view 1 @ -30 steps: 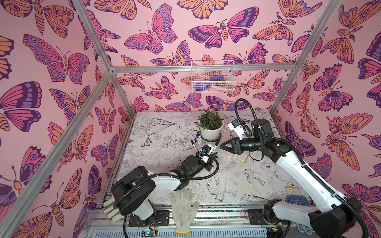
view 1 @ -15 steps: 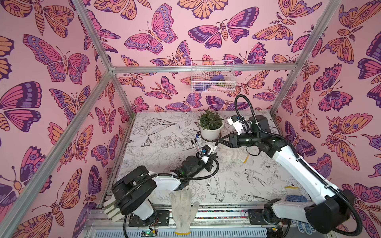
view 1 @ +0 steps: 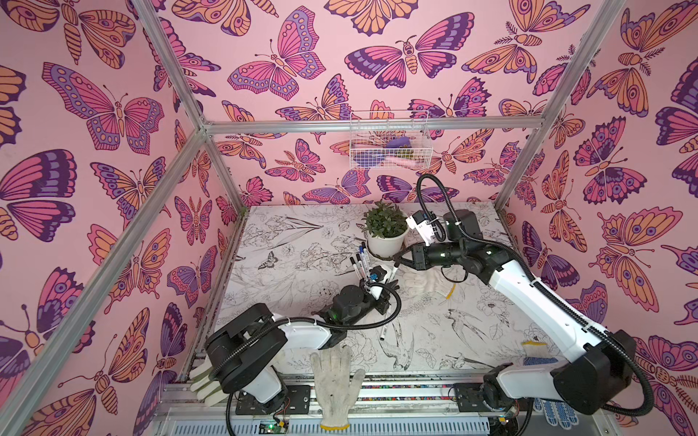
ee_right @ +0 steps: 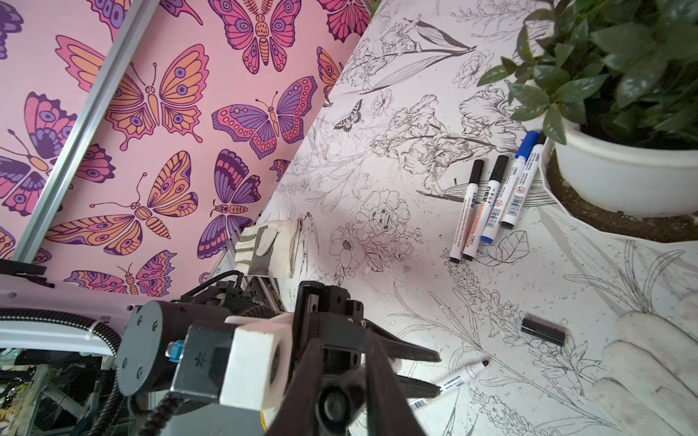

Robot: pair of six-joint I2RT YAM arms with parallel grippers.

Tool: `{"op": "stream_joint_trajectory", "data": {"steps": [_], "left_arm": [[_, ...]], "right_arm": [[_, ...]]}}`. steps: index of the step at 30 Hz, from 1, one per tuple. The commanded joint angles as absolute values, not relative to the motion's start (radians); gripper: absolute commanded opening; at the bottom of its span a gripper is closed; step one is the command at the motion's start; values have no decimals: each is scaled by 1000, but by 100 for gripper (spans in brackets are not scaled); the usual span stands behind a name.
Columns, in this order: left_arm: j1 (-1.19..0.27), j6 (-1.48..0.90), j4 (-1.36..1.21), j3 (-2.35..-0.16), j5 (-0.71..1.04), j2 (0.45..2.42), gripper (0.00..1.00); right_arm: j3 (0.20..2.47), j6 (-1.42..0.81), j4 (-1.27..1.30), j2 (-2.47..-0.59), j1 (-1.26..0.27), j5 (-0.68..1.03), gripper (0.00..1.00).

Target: Insert the pens into the pen caps

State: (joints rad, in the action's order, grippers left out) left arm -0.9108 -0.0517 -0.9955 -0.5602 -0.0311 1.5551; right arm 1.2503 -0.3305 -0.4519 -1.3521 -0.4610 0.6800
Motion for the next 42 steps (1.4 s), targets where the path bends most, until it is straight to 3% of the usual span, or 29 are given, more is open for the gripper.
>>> {"op": "stream_joint_trajectory", "data": {"steps": [1,4,15,42], "left_arm": [[-916,-58,-1046,-558,-18,1551,0],[-916,-66,-1048,-565,-21,1551,0],[-913,-80,-1014,-659,-10,1542,0],[-864,-143,-1037,-694,-28,1539,0]], "right_arm": [[1250,-325,-427,-1359,-463,686,10],[1238,-324,-439,-1355,-465,684,0],[1095,-319,-485,-1352,-534,695,0],[1063,-233,-722,-1525,-606,716,0]]}}
